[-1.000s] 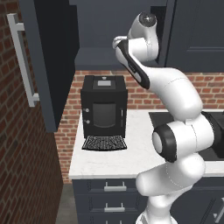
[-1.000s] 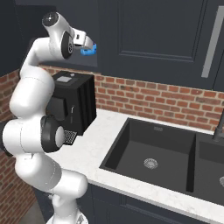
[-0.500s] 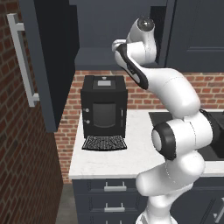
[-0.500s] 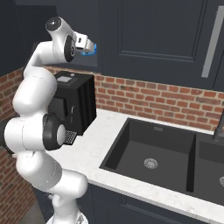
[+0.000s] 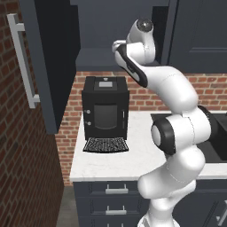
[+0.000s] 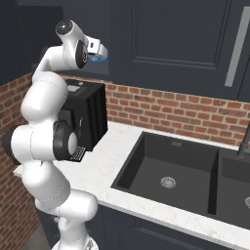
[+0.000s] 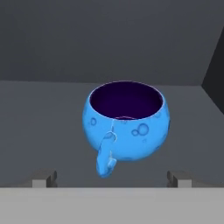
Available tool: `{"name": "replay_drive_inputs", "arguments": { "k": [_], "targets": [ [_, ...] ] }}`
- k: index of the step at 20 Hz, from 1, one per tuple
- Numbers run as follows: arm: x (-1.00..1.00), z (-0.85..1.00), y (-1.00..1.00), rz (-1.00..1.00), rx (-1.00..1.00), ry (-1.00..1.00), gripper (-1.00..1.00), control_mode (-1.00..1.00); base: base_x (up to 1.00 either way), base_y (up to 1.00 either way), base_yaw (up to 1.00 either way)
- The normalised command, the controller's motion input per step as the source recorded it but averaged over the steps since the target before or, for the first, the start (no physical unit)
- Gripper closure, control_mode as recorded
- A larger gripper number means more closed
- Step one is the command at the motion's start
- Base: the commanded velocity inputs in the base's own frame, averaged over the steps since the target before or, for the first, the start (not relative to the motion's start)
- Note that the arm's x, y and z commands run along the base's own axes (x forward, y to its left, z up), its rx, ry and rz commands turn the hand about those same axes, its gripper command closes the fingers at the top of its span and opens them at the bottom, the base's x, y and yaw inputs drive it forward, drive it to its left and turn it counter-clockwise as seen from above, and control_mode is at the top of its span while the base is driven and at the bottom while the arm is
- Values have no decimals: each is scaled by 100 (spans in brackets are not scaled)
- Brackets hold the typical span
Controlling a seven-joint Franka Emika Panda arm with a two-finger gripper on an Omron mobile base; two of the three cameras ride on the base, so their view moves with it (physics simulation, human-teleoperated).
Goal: Gather all objects into one cabinet and sort the glasses and bowls to opposite sides.
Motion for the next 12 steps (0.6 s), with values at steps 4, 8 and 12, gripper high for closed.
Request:
{"name": "replay_drive_inputs", "arguments": {
  "k": [4, 8, 12],
  "targets": [
    [16, -5, 0, 0, 0, 0, -100, -100, 0, 0, 0],
    [20, -7, 0, 0, 0, 1, -100, -100, 0, 0, 0],
    [21, -11, 0, 0, 0, 1, -100, -100, 0, 0, 0]
  ]
}}
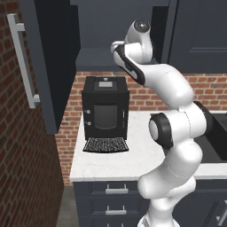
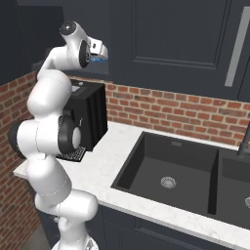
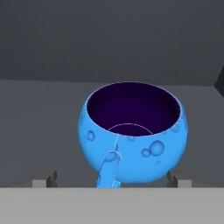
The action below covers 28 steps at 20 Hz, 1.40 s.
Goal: Gather all objects into one cabinet and sort the glasses and bowls to opposite sides.
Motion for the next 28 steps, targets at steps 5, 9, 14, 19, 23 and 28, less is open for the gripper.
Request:
{"name": "replay_drive_inputs", "arguments": {
  "k": [5, 9, 14, 19, 23, 28],
  "targets": [
    [19, -4, 0, 0, 0, 1, -100, -100, 0, 0, 0],
    [24, 0, 0, 0, 0, 1, -100, -100, 0, 0, 0],
    [10, 0, 0, 0, 0, 0, -100, -100, 0, 0, 0],
    [0, -5, 0, 0, 0, 0, 100, -100, 0, 0, 0],
    [0, -5, 0, 0, 0, 0, 100, -100, 0, 0, 0],
    [0, -2, 0, 0, 0, 0, 100, -100, 0, 0, 0]
  ]
}}
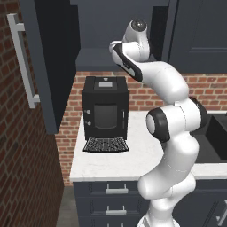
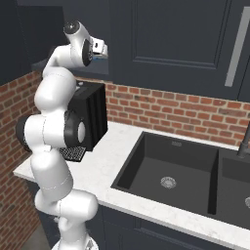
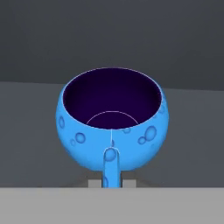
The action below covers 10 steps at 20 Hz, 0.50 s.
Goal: Gather all objects into one cabinet and sort the glasses and bowls to opposite sides.
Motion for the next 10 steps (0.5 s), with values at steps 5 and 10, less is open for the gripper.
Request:
{"name": "replay_drive_inputs", "arguments": {
  "k": [5, 10],
  "targets": [
    [0, -4, 0, 0, 0, 0, 100, -100, 0, 0, 0],
    [0, -6, 0, 0, 0, 0, 100, -100, 0, 0, 0]
  ]
}}
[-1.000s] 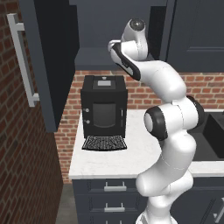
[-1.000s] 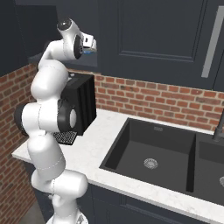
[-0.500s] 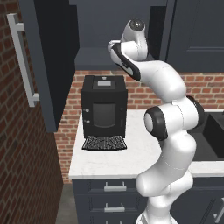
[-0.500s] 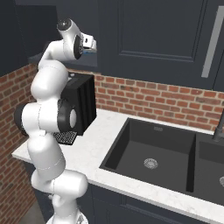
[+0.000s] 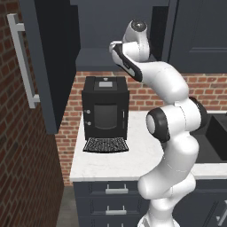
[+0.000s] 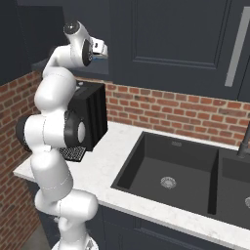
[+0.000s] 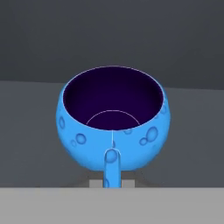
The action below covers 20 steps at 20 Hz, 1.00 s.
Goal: Gather all objects into one cabinet and sort the glasses and bowls to opposite sides.
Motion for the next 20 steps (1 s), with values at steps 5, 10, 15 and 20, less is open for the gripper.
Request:
{"name": "replay_drive_inputs", "arguments": {
  "k": [5, 10, 15, 20],
  "targets": [
    [-60, 18, 8, 0, 3, -1, 100, -100, 0, 0, 0],
    [-100, 31, 17, 0, 12, -11, 100, -100, 0, 0, 0],
    [-100, 22, 6, 0, 10, -13, 100, -100, 0, 0, 0],
    [-100, 36, 4, 3, 6, -9, 100, -100, 0, 0, 0]
  ]
}}
